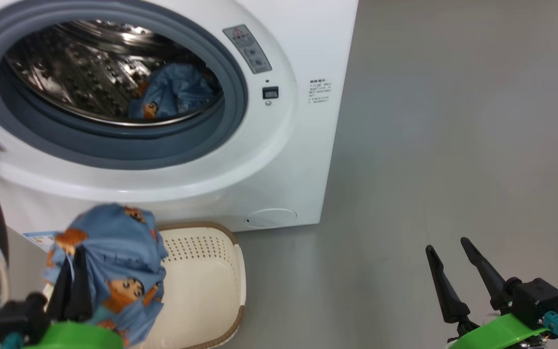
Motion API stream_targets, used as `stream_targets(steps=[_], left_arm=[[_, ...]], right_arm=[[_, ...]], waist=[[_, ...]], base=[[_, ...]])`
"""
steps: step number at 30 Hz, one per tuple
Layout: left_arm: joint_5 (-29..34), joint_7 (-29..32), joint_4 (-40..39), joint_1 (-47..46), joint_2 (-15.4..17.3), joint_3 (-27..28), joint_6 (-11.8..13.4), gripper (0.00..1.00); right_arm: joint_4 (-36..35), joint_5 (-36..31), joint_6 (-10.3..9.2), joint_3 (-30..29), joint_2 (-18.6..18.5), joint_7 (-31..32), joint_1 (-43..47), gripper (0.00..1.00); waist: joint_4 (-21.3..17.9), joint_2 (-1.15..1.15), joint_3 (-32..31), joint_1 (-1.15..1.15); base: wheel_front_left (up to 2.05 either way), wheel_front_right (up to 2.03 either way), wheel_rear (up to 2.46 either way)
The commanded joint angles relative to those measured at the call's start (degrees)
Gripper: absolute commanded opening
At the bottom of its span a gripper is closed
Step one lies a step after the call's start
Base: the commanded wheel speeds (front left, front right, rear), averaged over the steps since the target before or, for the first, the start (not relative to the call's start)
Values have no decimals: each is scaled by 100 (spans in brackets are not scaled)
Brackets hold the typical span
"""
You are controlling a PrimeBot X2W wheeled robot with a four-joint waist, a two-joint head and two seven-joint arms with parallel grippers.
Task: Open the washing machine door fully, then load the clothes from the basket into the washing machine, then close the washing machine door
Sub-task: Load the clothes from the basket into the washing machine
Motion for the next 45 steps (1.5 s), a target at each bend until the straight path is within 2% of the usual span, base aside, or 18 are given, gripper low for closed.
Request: stream_targets(steps=[1,8,30,37,45], left_arm=[[-19,-38,-73,-380,129,163,-31,0],[-36,-13,379,-1280,316,147,-71,0],[19,366,2270,-4397,1258,53,-219,0],[9,521,2923,-5230,1417,-29,-252,0],[131,616,3365,-6055,1433,-323,-312,0]], right_arm=[[-172,-62,9,110,-47,-42,-169,100],[-158,-65,9,147,-6,-86,-354,100],[156,43,9,348,135,-324,-964,100],[202,85,9,341,196,-361,-1084,100],[197,119,9,372,288,-377,-1268,100]], waist=[[-96,0,204,0],[-302,0,635,0],[-1020,0,1637,0],[-1154,0,2154,0],[-1191,0,2846,0]], base=[[0,0,0],[0,0,0],[0,0,0],[0,0,0],[0,0,0]])
